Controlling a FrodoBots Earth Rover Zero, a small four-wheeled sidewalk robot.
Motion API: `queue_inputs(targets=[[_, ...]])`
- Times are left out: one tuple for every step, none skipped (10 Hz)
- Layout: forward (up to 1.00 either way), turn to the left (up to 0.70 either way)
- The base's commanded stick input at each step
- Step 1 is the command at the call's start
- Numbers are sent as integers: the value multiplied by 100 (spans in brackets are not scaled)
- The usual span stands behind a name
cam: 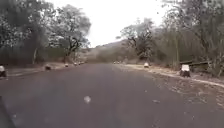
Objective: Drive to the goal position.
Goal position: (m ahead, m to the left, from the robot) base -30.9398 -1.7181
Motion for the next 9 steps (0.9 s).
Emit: queue_inputs(targets=[[0,4],[0,4],[0,1],[0,6],[0,7],[0,7],[0,16],[0,24],[0,100]])
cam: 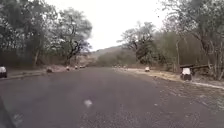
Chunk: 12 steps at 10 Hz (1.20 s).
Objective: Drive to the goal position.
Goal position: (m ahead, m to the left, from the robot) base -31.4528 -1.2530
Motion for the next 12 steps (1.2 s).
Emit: queue_inputs(targets=[[0,100],[0,100],[0,100],[0,100],[0,100],[0,100],[0,100],[0,100],[0,100],[0,100],[0,100],[0,100]])
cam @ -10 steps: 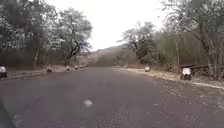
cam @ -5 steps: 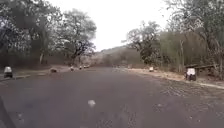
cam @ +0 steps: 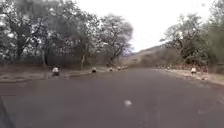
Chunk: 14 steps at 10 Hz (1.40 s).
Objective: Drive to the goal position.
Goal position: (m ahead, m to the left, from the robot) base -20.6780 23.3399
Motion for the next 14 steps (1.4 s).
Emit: queue_inputs(targets=[[0,100],[0,100],[0,96],[0,98],[0,100],[0,99],[0,98],[0,95],[0,95],[0,-4],[0,-14],[0,-24],[0,0],[0,0]])
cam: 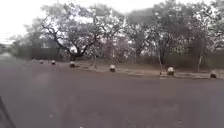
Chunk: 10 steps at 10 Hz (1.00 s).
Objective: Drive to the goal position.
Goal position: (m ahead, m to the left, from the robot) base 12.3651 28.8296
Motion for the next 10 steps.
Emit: queue_inputs(targets=[[0,0],[0,0],[0,0],[0,0],[0,0],[0,0],[0,0],[23,0],[25,0],[27,0]])
